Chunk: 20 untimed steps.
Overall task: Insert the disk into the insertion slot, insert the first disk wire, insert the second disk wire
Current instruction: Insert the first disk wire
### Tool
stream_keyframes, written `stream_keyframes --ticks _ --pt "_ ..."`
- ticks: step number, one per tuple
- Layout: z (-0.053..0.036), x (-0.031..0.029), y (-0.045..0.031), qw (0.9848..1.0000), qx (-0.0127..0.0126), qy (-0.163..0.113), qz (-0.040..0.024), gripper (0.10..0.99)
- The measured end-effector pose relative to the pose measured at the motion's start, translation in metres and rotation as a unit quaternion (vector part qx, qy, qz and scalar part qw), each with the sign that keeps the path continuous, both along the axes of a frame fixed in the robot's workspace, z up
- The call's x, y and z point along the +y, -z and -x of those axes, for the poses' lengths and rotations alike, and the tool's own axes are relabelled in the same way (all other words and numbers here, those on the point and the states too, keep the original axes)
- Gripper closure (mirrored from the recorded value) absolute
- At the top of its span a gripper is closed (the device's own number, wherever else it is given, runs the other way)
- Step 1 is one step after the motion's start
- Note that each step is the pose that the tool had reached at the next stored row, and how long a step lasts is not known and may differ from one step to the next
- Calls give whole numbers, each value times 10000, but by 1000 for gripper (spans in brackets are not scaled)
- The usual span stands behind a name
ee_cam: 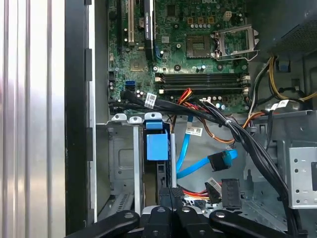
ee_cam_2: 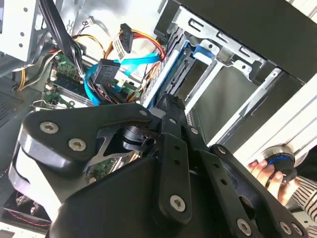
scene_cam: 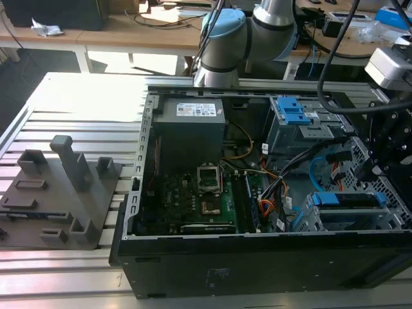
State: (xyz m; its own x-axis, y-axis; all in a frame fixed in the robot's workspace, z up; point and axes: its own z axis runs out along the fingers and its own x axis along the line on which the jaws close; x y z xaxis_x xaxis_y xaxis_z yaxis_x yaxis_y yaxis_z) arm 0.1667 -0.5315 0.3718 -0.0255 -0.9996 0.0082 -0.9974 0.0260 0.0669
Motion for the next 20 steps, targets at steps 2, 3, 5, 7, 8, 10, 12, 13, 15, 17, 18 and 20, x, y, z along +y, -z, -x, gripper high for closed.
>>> stream_keyframes --ticks 2,3,5,7,8,10,12,13,15,17,18,20 --pt "0 14 -16 10000 0 1 13 980" --pt "-1 23 -84 10000 0 0 27 980" --pt "-1 153 -157 10000 0 0 79 980" --pt "-1 348 -155 10000 0 0 95 980" --pt "-1 416 -150 10000 0 0 100 980" --pt "-1 540 -146 9999 0 0 103 980" --pt "0 592 -146 9999 0 1 104 980" --pt "0 606 -144 9999 0 1 103 980" --pt "-1 607 -142 9999 0 0 104 980" --pt "-1 607 -131 9999 0 0 104 980" --pt "-1 607 -128 9999 0 0 104 980" --pt "-1 607 -127 9999 0 0 105 980"
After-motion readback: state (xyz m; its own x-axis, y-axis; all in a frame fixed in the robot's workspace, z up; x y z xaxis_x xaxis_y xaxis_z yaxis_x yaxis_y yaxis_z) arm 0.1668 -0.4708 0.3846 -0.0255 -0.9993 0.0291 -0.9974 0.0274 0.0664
